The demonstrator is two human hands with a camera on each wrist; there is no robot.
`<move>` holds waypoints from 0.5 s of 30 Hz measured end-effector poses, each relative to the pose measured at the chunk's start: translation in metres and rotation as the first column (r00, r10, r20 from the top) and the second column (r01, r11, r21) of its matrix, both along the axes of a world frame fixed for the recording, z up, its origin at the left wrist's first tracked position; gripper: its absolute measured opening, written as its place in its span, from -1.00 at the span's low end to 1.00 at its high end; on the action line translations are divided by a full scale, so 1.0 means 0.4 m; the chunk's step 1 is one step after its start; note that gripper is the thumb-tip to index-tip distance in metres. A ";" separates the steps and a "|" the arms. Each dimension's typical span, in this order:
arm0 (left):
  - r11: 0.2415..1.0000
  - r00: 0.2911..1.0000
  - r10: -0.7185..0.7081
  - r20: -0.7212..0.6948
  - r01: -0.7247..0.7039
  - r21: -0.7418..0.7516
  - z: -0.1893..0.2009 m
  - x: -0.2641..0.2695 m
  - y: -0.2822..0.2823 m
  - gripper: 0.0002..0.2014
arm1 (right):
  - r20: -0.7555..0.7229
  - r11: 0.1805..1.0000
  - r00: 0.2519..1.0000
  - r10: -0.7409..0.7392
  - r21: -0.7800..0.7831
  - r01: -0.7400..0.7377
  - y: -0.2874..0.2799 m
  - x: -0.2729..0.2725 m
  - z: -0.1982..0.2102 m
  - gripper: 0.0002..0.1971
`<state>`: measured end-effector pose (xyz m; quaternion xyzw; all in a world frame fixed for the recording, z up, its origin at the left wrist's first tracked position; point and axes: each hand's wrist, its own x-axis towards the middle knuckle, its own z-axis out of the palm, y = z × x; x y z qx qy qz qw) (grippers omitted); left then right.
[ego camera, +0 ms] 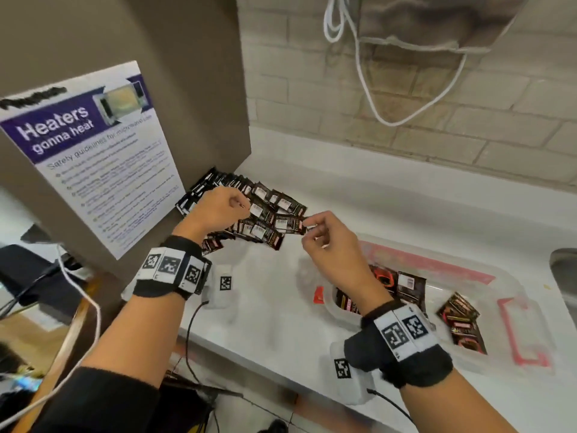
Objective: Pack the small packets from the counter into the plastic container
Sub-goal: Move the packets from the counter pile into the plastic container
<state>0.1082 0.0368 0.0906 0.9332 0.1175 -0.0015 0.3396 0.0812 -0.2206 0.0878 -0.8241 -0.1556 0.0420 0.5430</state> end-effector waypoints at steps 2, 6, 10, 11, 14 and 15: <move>0.998 0.996 0.057 -0.074 -0.055 0.031 -0.042 0.009 0.040 -0.83 | -0.072 0.991 0.994 0.079 -0.106 -0.086 0.069 0.010 -0.028 -0.70; 0.991 0.982 0.116 -0.148 -0.103 0.089 -0.116 0.030 0.075 -0.55 | -0.233 0.943 0.965 0.123 -0.275 -0.187 0.172 0.041 -0.105 -0.47; 0.979 0.961 0.174 -0.216 -0.144 0.147 -0.156 0.056 0.074 -0.35 | -0.287 0.901 0.958 0.021 -0.410 -0.143 0.233 0.082 -0.183 -0.36; 0.974 0.954 0.185 -0.236 -0.147 0.170 -0.163 0.061 0.071 -0.31 | -0.269 0.887 0.963 -0.015 -0.448 -0.112 0.243 0.090 -0.200 -0.35; 0.960 0.943 0.211 -0.259 -0.149 0.238 -0.184 0.073 0.058 -0.28 | -0.225 0.861 0.971 -0.076 -0.506 -0.050 0.263 0.106 -0.239 -0.36; 0.953 0.941 0.221 -0.257 -0.152 0.262 -0.188 0.077 0.054 -0.30 | -0.214 0.860 0.974 -0.079 -0.509 -0.042 0.268 0.111 -0.249 -0.37</move>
